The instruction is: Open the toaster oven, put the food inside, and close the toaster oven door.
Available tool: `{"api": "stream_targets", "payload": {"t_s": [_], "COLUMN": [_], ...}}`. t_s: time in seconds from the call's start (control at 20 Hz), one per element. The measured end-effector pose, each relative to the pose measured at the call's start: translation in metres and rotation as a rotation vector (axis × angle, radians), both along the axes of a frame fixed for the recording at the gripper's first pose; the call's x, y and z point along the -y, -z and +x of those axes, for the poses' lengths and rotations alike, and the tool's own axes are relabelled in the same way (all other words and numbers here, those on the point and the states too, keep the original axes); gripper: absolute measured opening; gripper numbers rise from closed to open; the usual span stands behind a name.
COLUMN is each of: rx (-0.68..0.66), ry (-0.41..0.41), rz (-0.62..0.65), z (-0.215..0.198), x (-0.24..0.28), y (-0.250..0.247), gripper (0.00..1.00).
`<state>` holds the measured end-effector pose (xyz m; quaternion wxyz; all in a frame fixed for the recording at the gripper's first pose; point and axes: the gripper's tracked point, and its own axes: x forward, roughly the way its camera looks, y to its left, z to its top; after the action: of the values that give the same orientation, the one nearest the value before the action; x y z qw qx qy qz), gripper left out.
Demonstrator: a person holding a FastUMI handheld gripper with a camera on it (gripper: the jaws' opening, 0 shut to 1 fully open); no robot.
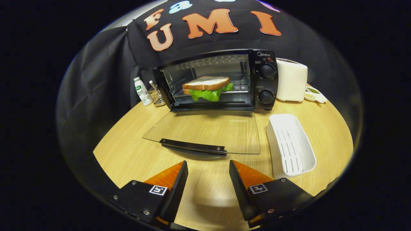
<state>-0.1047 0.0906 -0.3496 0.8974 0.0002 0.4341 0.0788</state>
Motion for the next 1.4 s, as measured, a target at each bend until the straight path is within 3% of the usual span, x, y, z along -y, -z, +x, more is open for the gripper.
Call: {"api": "stream_targets", "payload": {"t_s": [0.25, 0.6, 0.8, 1.05, 1.25, 1.4], "rx": [-0.053, -0.059, -0.020, 0.084, 0.137, 0.111], "ry": [0.033, -0.001, -0.013, -0.012, -0.019, -0.007], "rz": [-0.016, 0.011, 0.045, 0.116, 0.074, 0.115], "z": [0.008, 0.018, 0.027, 0.050, 0.076, 0.084], "x": [-0.005, -0.029, -0.040, -0.055, -0.053, -0.058], "y": [0.025, 0.023, 0.005, -0.036, -0.052, -0.052], "gripper": [0.78, 0.82, 0.89, 0.90, 0.90, 0.89]}}
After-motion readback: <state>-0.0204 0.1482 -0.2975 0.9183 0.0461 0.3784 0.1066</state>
